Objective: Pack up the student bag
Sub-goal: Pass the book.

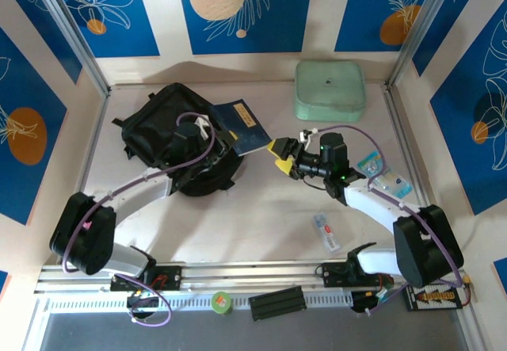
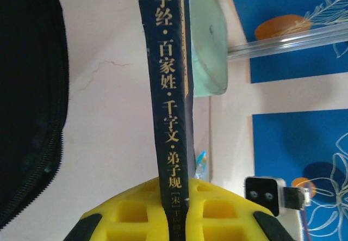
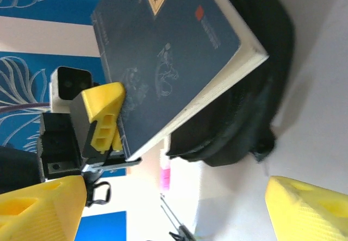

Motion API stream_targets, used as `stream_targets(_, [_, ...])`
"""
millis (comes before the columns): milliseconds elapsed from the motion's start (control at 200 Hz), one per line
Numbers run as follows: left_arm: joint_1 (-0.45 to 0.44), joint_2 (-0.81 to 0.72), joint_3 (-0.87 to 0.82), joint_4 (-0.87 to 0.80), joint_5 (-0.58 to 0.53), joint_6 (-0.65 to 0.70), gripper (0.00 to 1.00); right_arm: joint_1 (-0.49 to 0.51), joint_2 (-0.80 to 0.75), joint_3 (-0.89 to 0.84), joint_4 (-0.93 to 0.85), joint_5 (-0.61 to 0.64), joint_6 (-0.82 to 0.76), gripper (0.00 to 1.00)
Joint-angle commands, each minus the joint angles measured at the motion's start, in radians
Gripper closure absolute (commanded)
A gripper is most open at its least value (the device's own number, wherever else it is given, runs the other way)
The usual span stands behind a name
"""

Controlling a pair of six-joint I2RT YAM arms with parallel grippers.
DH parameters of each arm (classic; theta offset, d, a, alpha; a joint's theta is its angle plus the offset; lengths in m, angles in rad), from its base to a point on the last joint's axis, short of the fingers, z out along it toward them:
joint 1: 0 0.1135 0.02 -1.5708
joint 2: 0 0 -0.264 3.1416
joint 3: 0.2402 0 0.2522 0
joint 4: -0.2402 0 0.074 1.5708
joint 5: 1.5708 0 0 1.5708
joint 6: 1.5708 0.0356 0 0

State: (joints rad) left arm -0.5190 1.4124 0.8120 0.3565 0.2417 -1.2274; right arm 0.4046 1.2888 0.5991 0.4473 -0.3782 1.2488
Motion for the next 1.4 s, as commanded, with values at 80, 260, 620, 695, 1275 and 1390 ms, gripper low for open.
stream_targets(80, [0.005, -0.06, -0.028, 0.211, -0.013, -0.138, 1.0, 0.061, 0.064, 0.007, 0.279, 0.066, 0.176, 0.14])
stream_targets(260, [-0.001, -0.046, -0.045, 0.26, -0.001, -0.181, 1.0, 0.078, 0.118, 0.046, 0.343, 0.137, 0.216, 0.14])
stream_targets(620, [-0.001, -0.004, -0.08, 0.378, 0.034, -0.242, 1.0, 0.096, 0.274, 0.135, 0.468, 0.188, 0.293, 0.33])
stream_targets(695, [-0.002, -0.006, -0.079, 0.36, 0.031, -0.22, 1.0, 0.114, 0.293, 0.14, 0.495, 0.229, 0.297, 0.41])
stream_targets(1275, [0.005, -0.008, -0.09, 0.282, 0.04, -0.136, 0.7, 0.106, 0.185, 0.14, 0.242, 0.285, 0.189, 0.96])
stream_targets(1390, [0.019, -0.056, -0.082, 0.132, 0.038, -0.057, 0.41, 0.083, 0.128, 0.125, 0.172, 0.295, 0.135, 1.0])
